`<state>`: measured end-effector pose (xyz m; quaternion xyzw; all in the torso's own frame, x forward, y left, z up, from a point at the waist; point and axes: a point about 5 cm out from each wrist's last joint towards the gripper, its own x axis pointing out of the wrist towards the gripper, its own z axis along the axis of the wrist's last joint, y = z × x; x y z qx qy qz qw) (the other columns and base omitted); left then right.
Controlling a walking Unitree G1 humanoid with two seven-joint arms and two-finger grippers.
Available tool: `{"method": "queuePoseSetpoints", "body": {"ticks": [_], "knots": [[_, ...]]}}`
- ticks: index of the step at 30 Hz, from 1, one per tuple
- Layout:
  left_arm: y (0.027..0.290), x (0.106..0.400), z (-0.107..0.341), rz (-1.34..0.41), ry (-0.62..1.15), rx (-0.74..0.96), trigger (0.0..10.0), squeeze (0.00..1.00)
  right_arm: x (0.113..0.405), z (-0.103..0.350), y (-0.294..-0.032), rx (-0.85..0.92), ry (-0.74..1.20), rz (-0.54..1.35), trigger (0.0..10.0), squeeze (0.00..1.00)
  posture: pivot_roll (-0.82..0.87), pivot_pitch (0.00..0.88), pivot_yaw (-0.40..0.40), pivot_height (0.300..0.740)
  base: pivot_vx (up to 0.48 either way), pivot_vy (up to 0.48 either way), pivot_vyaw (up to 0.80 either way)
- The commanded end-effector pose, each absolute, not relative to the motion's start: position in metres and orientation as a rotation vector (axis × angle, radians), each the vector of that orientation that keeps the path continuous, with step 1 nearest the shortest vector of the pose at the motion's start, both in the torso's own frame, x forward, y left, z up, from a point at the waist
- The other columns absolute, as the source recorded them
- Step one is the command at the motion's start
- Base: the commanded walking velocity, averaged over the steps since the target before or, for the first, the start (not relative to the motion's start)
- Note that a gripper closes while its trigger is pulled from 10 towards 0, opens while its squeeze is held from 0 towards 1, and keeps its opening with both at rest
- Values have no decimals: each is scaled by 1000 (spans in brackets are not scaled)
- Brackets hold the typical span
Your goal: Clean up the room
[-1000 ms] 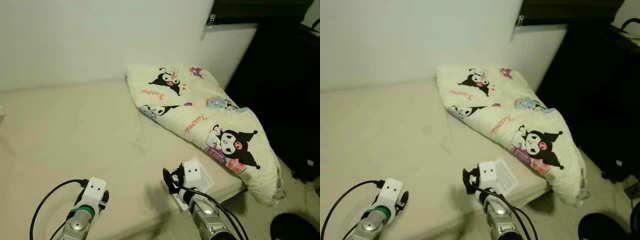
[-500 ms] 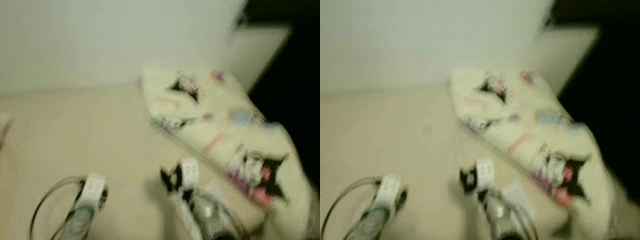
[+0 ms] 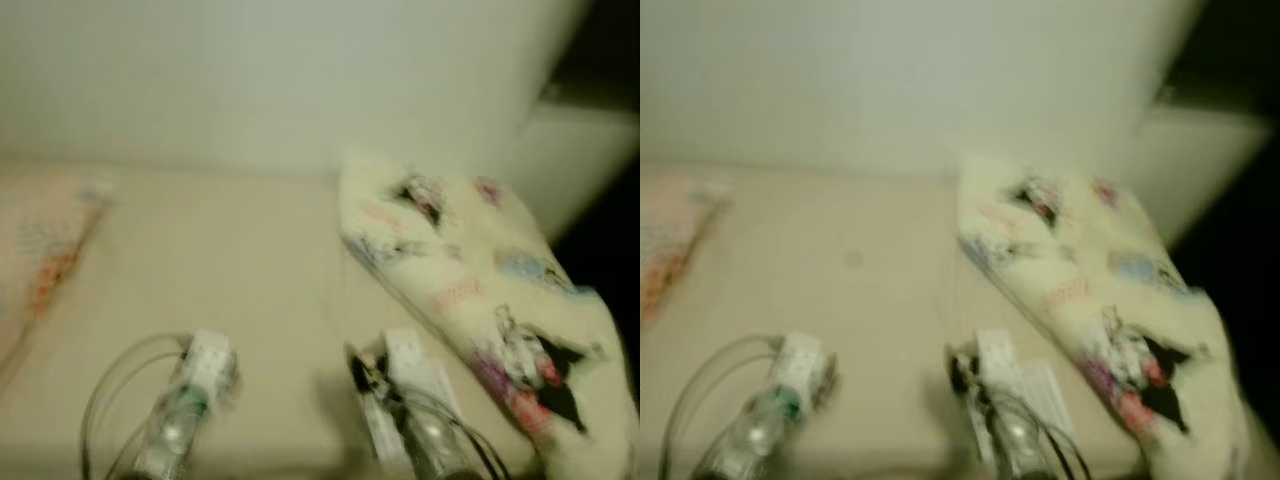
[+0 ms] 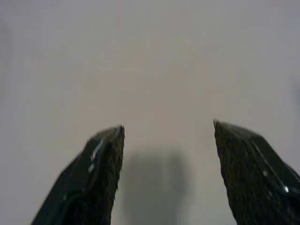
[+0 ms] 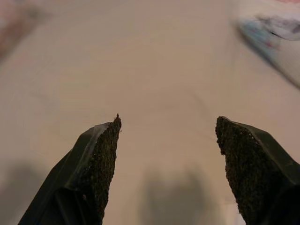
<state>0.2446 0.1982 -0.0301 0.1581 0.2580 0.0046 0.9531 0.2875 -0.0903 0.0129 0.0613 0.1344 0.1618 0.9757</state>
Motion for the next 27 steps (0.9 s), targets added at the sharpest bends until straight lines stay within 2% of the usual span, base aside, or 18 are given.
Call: {"method": "queuePoseSetpoints", "body": {"ticks": [1,4,12,19,27], "knots": [[188,251,-27,-16,506,315,10000,0,284,7,-102,112,299,295,10000,0,94,0,-23,740,0,0,0],[188,251,-27,-19,510,317,10000,0,285,7,-102,113,298,295,10000,0,97,3,-23,740,0,0,0],[187,250,-27,-15,510,306,10000,0,285,7,-104,110,298,294,10000,0,95,4,-25,740,-410,0,0],[188,248,-29,-17,519,303,10000,0,285,6,-103,107,304,296,10000,0,94,7,-26,740,0,0,0],[189,247,-30,-14,522,298,10000,0,284,5,-103,106,307,295,10000,0,95,9,-26,740,-381,0,0]]}}
